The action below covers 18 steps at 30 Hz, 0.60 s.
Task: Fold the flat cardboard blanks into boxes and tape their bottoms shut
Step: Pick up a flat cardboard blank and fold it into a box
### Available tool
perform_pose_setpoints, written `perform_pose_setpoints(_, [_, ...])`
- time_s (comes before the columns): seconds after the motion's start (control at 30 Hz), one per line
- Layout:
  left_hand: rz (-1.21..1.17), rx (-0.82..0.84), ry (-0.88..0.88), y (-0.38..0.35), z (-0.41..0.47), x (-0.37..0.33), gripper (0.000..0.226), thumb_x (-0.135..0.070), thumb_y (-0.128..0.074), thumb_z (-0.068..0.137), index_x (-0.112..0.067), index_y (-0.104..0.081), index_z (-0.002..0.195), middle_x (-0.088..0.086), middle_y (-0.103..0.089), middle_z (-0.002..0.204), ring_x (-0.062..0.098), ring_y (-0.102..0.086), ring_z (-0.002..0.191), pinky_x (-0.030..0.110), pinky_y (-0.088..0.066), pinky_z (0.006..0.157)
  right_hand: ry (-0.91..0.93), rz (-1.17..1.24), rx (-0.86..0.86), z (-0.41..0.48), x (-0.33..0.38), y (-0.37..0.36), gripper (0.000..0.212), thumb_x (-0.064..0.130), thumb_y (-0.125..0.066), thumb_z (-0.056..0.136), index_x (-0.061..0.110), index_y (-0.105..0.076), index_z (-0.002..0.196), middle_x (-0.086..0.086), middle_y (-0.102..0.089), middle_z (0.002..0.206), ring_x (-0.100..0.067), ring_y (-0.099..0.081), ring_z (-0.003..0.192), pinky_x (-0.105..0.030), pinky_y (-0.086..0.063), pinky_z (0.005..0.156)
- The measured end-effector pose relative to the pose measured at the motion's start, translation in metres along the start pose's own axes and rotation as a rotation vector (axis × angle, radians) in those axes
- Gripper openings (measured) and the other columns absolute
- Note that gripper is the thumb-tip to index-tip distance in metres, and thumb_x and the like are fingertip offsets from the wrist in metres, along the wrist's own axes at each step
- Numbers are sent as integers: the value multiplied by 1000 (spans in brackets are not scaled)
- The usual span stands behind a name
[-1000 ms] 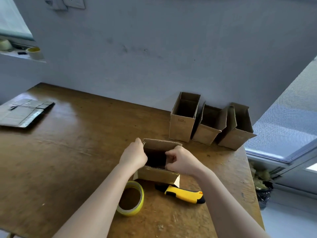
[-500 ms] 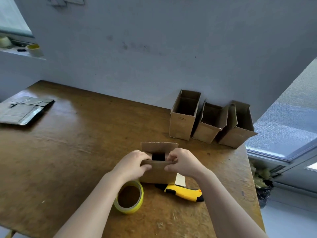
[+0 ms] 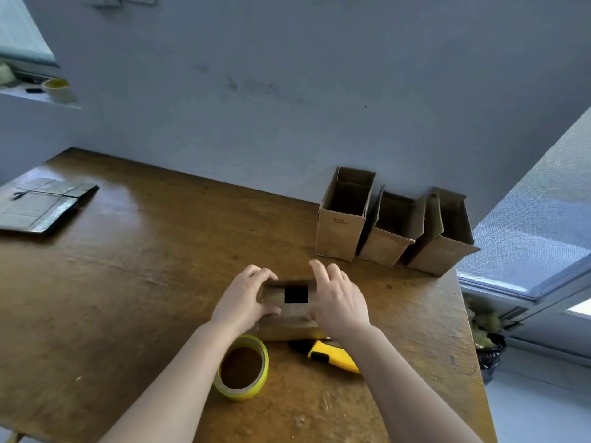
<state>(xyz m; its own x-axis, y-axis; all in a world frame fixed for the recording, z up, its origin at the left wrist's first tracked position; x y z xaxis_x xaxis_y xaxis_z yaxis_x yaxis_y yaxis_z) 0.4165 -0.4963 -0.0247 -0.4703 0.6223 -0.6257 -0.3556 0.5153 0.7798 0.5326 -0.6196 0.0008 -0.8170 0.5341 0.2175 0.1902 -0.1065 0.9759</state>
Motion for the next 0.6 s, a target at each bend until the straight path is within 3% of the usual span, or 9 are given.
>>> perform_pose_setpoints(0.1, [-19, -27, -21, -6, -6, 4, 36, -34, -76, 78, -29, -66, 112, -17, -50, 110, 7, -50, 105, 22, -44, 86, 107, -105, -50, -4, 6, 0, 39, 33, -69, 85, 25, -62, 123, 0, -43, 121, -20, -41, 109, -30, -42, 91])
perform_pose_setpoints(0.17, [-11, -38, -36, -8, -8, 8, 39, -35, -74, 81, -26, -67, 118, -15, -51, 116, 5, -48, 107, 22, -44, 90, 176, -59, -10, -7, 10, -7, 28, 27, -63, 90, 26, -68, 118, 2, -48, 124, -19, -43, 113, -30, -44, 90])
perform_pose_setpoints(0.27, [-25, -8, -53, -12, -10, 10, 36, -29, -69, 87, -24, -65, 123, -14, -49, 124, 3, -49, 106, 17, -43, 87, 205, -9, 74, -10, 11, -17, 27, 24, -55, 95, 31, -66, 119, 6, -56, 122, -16, -47, 112, -29, -51, 84])
perform_pose_setpoints(0.4, [-110, 17, -4, -15, -12, 19, 37, -13, -55, 95, -28, -60, 128, -20, -42, 129, 1, -46, 108, 7, -40, 79, 210, -39, 106, -9, 9, -24, 26, 24, -51, 97, 32, -64, 118, 6, -53, 124, -15, -44, 115, -29, -51, 87])
perform_pose_setpoints(0.47, [-159, -47, 95, -14, -19, 34, 41, -5, -49, 94, -31, -57, 125, -15, -45, 129, 3, -48, 109, 12, -41, 82, 193, -37, 94, -9, 8, -24, 26, 24, -53, 96, 33, -65, 117, 7, -52, 124, -15, -43, 114, -29, -52, 85])
perform_pose_setpoints(0.53, [-86, -92, 225, -12, -31, 51, 39, -3, -48, 89, -34, -55, 111, -8, -49, 123, 8, -52, 98, 16, -45, 72, 185, -35, 86, -9, 8, -26, 26, 23, -53, 96, 32, -65, 117, 7, -51, 125, -15, -43, 115, -30, -52, 85])
perform_pose_setpoints(0.6, [106, 86, 317, -27, -44, 65, 40, -14, -51, 86, -31, -54, 122, -2, -49, 132, 16, -51, 109, 30, -49, 86, 186, -13, 97, -9, 7, -29, 26, 21, -53, 96, 30, -65, 117, 7, -50, 127, -15, -43, 118, -30, -51, 88])
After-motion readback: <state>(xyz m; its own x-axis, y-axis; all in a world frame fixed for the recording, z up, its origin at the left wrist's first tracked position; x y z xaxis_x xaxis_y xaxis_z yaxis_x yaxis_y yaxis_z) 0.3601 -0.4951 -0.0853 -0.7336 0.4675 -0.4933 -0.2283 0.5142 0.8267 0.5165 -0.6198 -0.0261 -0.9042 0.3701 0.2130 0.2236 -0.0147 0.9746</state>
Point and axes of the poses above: each hand's wrist, its own z-axis towards the middle knuckle, its own y-axis out of the back of the hand, x = y × z, the point moved 7 cm from there along z, towards the middle knuckle
